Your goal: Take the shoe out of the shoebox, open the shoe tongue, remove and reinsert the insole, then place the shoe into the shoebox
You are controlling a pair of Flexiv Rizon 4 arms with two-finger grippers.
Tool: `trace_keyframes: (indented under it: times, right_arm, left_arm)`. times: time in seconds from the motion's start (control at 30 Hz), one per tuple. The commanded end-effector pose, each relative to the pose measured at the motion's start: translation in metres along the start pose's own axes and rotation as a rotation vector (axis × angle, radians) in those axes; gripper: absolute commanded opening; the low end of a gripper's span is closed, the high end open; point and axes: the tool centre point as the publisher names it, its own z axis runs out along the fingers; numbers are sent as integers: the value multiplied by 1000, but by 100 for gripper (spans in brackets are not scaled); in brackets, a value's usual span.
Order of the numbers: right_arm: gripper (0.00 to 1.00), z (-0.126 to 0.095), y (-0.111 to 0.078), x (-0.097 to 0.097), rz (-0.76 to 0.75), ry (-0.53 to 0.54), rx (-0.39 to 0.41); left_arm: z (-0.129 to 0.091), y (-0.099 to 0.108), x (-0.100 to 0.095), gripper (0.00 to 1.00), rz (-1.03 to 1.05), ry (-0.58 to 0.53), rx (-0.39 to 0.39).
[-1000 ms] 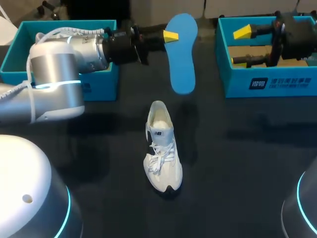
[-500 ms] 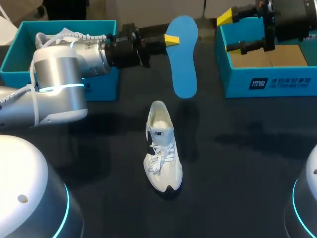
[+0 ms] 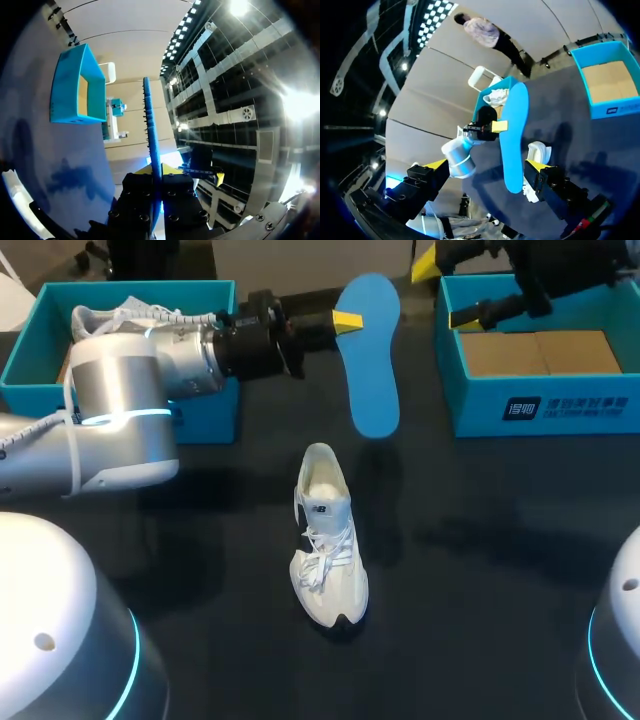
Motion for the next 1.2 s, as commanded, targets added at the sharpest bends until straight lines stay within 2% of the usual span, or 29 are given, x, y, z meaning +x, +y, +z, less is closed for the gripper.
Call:
trace_keyframes:
  times: [0.03,0.07,0.67,0.77,0.97,1.2]
  right_arm:
    - [100,2,0,10,5,-162,-7]
    - [100,3,0,12,17,-176,-33]
    - [100,3,0,12,17,-176,-33]
    - [100,26,6,6,11,-221,-5]
    - [100,43,6,10,108,-311,98]
    - [100,57,11,28,119,-504,182]
  left_arm:
    - [-1,1,-3,0,5,13,1]
    - [-1,1,-2,0,10,13,4]
    - [-1,1,-2,0,13,13,6]
    - [-1,1,-2,0,13,13,6]
    - [-1,1,-2,0,13,13,6]
    - [-1,1,-2,0,13,13,6]
